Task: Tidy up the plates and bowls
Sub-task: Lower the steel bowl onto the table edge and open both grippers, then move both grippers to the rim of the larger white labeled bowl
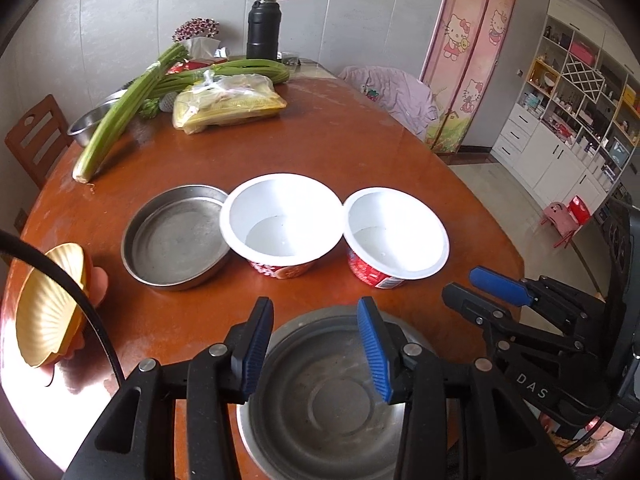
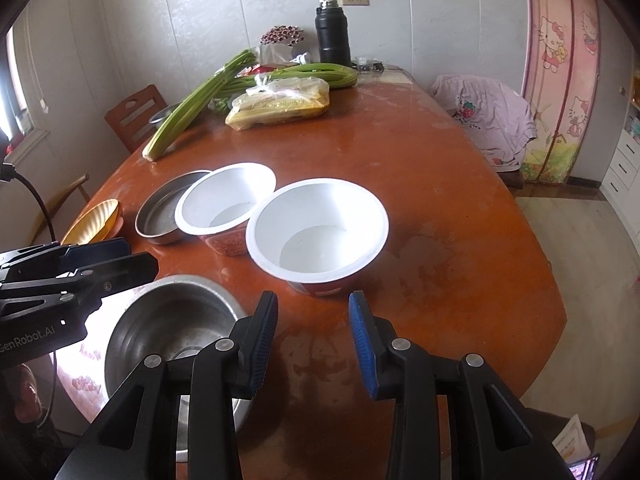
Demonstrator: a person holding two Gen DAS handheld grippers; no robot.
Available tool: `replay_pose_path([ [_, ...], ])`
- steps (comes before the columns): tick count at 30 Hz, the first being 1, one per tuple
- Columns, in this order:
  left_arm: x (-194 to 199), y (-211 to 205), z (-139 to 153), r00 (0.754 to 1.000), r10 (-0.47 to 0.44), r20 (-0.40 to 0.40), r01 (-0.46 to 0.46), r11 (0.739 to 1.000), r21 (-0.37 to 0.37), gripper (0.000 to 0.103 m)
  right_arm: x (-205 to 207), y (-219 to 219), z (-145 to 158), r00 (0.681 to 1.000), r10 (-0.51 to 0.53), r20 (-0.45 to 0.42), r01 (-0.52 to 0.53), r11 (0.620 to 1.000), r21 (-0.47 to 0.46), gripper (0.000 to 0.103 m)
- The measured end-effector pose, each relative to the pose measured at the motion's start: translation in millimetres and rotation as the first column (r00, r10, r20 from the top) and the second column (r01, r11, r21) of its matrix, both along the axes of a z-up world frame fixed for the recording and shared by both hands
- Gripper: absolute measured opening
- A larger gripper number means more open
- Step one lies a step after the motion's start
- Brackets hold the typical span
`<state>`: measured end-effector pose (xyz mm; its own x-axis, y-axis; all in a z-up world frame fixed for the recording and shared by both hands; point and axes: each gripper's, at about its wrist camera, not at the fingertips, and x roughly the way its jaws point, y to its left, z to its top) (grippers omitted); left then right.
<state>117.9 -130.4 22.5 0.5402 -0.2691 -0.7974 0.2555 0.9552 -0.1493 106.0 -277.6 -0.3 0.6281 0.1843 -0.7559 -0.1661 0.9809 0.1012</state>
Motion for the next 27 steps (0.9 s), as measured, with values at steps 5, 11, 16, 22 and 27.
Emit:
replay_pose_path([
  [5,11,-8,0,1.0,-0.02,-0.022,0.02,0.999,-0.025,0.044,5,-10,4,1.0,-0.021,0.011,0.021,1.0,0.001,0.039],
  [11,26,-19,-3,0.998,-0.04,-0.056,0.036,0.997,-0.061,0.044,12,-22,7,0.999,-0.042,0.02,0.042,0.999,-0.003,0.043],
  [16,40,-29,-9,0.994,-0.054,-0.099,0.043,0.993,-0.107,0.044,23,-32,5,0.998,-0.057,0.013,0.057,0.998,-0.006,0.043],
  [22,59,-38,-18,0.986,-0.051,-0.16,0.024,0.987,-0.162,0.044,37,-42,3,0.998,-0.06,0.005,0.06,0.998,-0.019,0.043],
  [27,70,-43,-24,0.98,-0.047,-0.194,0.013,0.985,-0.172,0.044,51,-48,-3,0.998,-0.06,-0.011,0.06,0.998,-0.032,0.043],
])
